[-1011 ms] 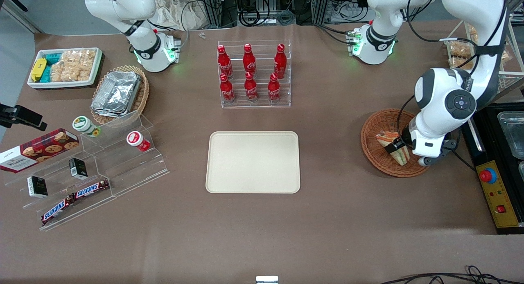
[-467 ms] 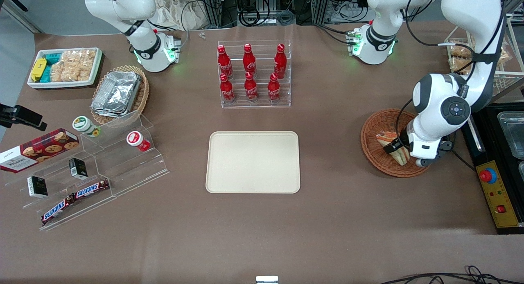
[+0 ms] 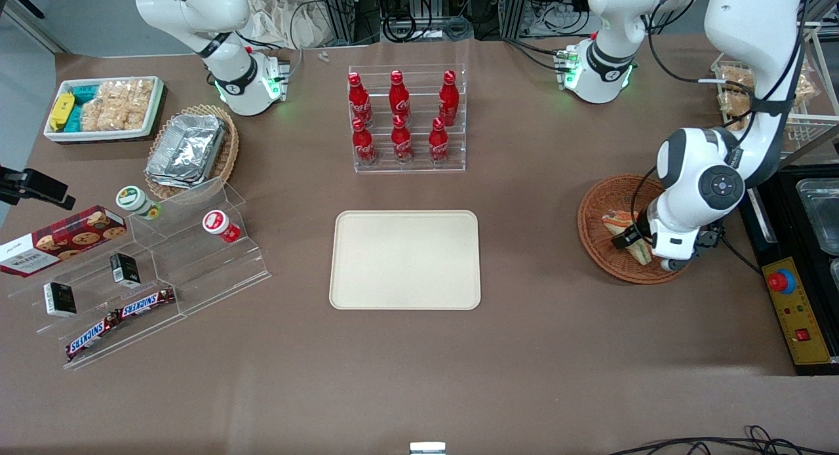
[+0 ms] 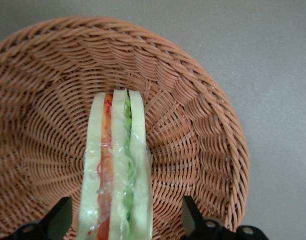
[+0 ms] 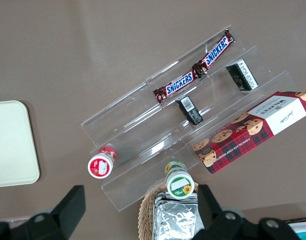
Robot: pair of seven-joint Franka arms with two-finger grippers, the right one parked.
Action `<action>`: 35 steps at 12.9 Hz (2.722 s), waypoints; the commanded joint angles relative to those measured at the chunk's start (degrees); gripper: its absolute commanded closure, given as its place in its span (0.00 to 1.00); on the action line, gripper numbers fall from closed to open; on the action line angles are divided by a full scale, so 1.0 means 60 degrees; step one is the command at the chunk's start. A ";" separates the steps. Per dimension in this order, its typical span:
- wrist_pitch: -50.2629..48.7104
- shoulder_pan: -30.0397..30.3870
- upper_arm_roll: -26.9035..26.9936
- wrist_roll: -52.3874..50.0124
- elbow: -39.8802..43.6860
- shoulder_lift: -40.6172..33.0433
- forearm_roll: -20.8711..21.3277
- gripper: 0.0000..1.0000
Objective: Place sandwich from basket to tray
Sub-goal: 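Close the left gripper on the sandwich and lift it from the basket, then carry the sandwich with the left gripper over the cream tray, then lower the sandwich onto the tray and open the left gripper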
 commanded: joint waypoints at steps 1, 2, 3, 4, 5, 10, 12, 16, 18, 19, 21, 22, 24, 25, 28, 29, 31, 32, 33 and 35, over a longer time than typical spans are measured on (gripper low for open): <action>0.0257 0.0111 -0.0076 -0.0310 -0.0127 0.0000 0.0230 0.91; 0.0257 0.0097 -0.0076 -0.0310 -0.0127 -0.0015 0.0230 1.00; 0.0257 0.0097 -0.0076 -0.0296 -0.0127 -0.0015 0.0244 1.00; 0.0257 0.0097 -0.0076 -0.0281 -0.0098 -0.0058 0.0230 1.00; 0.0228 0.0198 -0.0076 -0.0267 -0.0055 -0.0175 0.0230 1.00; -0.3670 0.0054 -0.0527 0.0216 0.3199 -0.0456 -0.0120 1.00; -0.5885 -0.0064 -0.1097 0.0246 0.6244 0.0551 -0.0924 1.00; -0.6555 -0.1538 -0.2199 0.0261 0.9362 0.2311 -0.0913 1.00; -0.6061 -0.2726 -0.2141 0.0086 0.9321 0.2998 -0.0825 1.00; -0.5520 -0.3050 -0.2156 0.0071 0.9292 0.3380 -0.0694 1.00; -0.4669 -0.3637 -0.2141 -0.0104 0.9262 0.4055 -0.0212 1.00; -0.4419 -0.3842 -0.2141 -0.0294 0.9262 0.4377 -0.0036 1.00; -0.3892 -0.4325 -0.2127 -0.0456 0.9277 0.4948 0.0272 1.00; -0.3497 -0.4414 -0.2127 -0.0645 0.9277 0.5256 0.0462 1.00; -0.2879 -0.4767 -0.2127 -0.1363 0.9277 0.5945 0.1472 1.00; -0.2689 -0.4810 -0.2127 -0.1539 0.9277 0.6107 0.1634 1.00; -0.2556 -0.4972 -0.2127 -0.1789 0.9277 0.6152 0.1738 0.45; -0.2556 -0.4928 -0.2112 -0.1775 0.9277 0.6152 0.1739 0.34; -0.2556 -0.4884 -0.2112 -0.1732 0.9277 0.6123 0.1739 0.18; -0.2657 -0.4855 -0.2127 -0.1804 0.9291 0.5919 0.1709 0.00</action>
